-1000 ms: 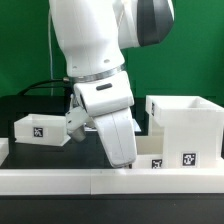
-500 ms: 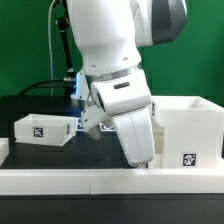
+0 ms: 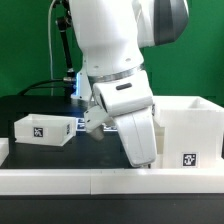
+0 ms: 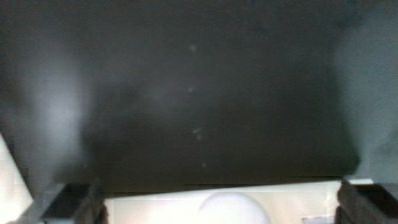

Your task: Assemble drawer

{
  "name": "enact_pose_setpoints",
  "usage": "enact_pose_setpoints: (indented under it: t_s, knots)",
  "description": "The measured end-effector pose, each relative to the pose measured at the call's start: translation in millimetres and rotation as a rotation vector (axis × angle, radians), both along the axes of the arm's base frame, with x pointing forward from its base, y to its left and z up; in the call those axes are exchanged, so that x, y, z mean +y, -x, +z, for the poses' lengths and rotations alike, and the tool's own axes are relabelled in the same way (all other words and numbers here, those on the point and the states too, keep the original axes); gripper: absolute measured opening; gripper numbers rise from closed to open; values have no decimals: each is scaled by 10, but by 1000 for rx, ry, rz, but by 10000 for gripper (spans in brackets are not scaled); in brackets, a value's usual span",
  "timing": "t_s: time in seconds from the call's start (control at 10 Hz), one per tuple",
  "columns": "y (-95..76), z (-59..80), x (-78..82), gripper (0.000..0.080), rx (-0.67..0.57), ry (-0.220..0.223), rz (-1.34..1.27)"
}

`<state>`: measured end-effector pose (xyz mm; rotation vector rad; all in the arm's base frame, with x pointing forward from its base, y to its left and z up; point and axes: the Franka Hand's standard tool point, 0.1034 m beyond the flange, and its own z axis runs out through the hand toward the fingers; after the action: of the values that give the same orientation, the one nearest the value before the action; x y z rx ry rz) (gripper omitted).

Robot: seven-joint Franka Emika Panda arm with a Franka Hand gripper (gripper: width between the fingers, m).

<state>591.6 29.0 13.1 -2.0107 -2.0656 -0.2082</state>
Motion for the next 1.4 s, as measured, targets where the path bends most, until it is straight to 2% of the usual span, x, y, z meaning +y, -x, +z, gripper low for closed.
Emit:
enact_pose_setpoints:
  t_s: [0.2, 0.5, 0.7, 1.0, 1.4]
  knots:
    - [-8, 0, 63, 648, -4, 4, -22]
    - [-14, -9, 6, 648, -9, 10, -23]
    - [0, -19, -302, 648, -20, 11, 14]
    - [31, 17, -640, 648, -29, 16, -16]
    - [475, 73, -1055, 648, -22, 41, -73]
